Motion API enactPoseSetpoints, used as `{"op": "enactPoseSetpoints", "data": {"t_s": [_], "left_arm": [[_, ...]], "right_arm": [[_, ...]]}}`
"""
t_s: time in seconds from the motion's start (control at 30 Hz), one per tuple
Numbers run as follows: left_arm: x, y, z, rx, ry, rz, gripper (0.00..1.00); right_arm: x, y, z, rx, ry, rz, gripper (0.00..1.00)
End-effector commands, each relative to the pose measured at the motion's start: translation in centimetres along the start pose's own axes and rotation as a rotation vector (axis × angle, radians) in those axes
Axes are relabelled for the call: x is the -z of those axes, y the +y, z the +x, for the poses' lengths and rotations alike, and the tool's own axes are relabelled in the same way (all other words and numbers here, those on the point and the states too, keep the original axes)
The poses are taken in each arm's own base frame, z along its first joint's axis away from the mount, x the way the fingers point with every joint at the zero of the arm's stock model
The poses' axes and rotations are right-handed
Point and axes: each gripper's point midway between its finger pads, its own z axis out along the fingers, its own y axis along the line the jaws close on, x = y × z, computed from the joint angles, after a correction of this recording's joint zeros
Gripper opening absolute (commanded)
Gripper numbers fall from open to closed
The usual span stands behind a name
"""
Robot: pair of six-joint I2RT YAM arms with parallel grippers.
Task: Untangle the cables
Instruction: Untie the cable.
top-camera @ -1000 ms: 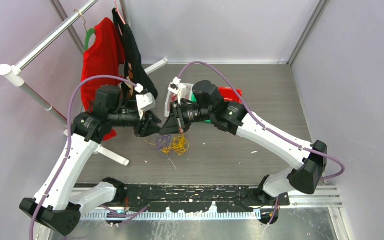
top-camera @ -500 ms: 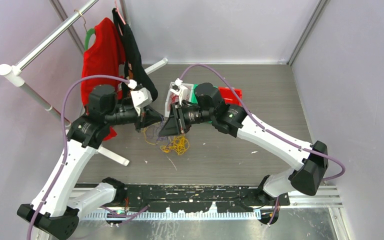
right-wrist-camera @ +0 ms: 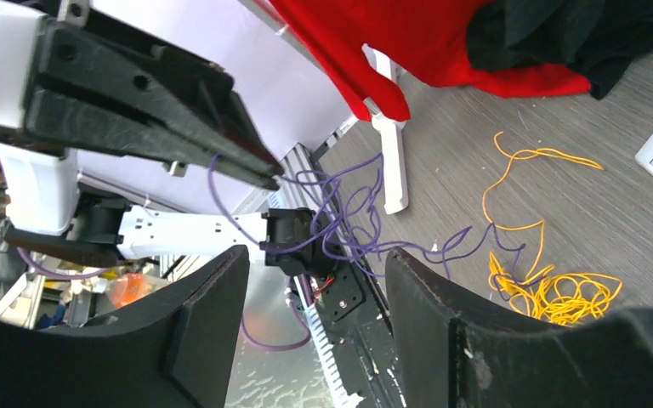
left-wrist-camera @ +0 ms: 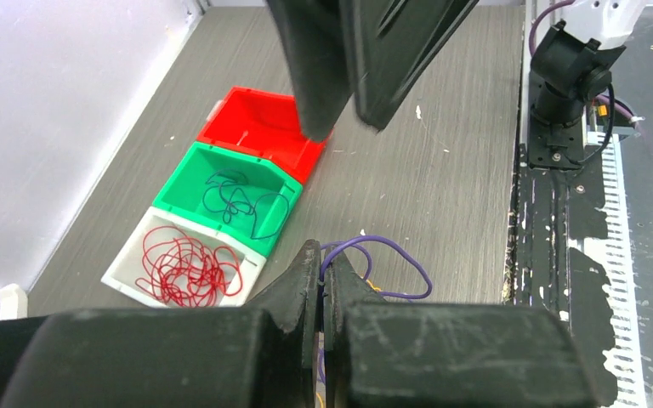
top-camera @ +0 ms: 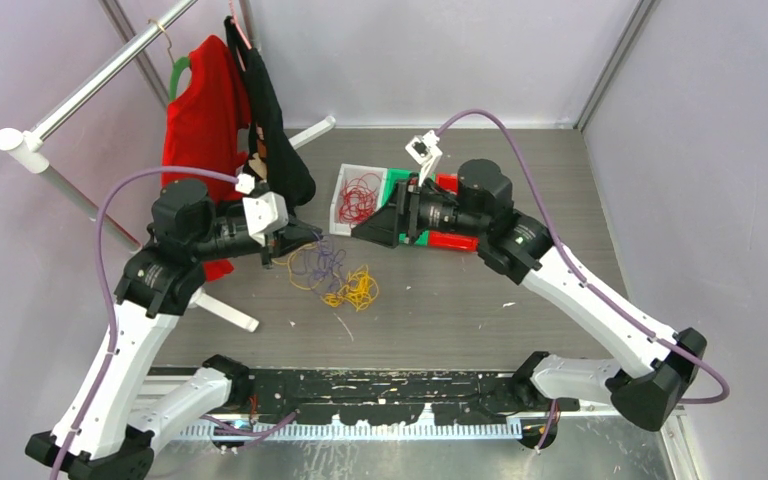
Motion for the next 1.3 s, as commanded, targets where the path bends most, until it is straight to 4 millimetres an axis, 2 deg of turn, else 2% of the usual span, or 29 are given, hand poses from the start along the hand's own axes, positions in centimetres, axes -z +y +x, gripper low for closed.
{"op": "enactPoseSetpoints", "data": {"t_s": [0.0, 0.2, 0.6, 0.8, 0.9, 1.0, 1.27], "left_arm": [[0.1, -0.4, -2.9, -0.094, -0.081, 0.039, 0.00], [-0.1, -0.5, -3.5, -0.095, -0.095, 0.047, 0.00], [-0.4, -1.3, -5.0, -0.054, -0.126, 0.078, 0.00], [-0.2, -1.4, -7.3, -0.001, -0.169, 0.090, 0.00], [-0.1, -1.5, -8.6, 0.044, -0.197, 0.103, 0.00], [0.1, -1.7, -9.9, 0.080, -0.221, 0.116, 0.00], [0.6, -1.6, -12.9, 0.128, -0.277, 0.127, 0.00]], "right_arm": [[-1.7, -0.7, -1.1, 0.031, -0.032, 0.004, 0.66], [-3.7, 0.9, 0.3, 0.086, -0.017, -0.038, 0.73], [-8.3, -0.5, 1.7, 0.165, -0.044, 0.075, 0.86], [-9.9, -4.4, 1.7, 0.176, -0.091, 0.233, 0.86], [-10.8, -5.7, 2.9, 0.169, -0.080, 0.243, 0.85], [-11.3, -7.9, 4.3, 0.171, -0.063, 0.295, 0.84], [-10.9, -12.1, 7.7, 0.157, -0.024, 0.367, 0.77]]}}
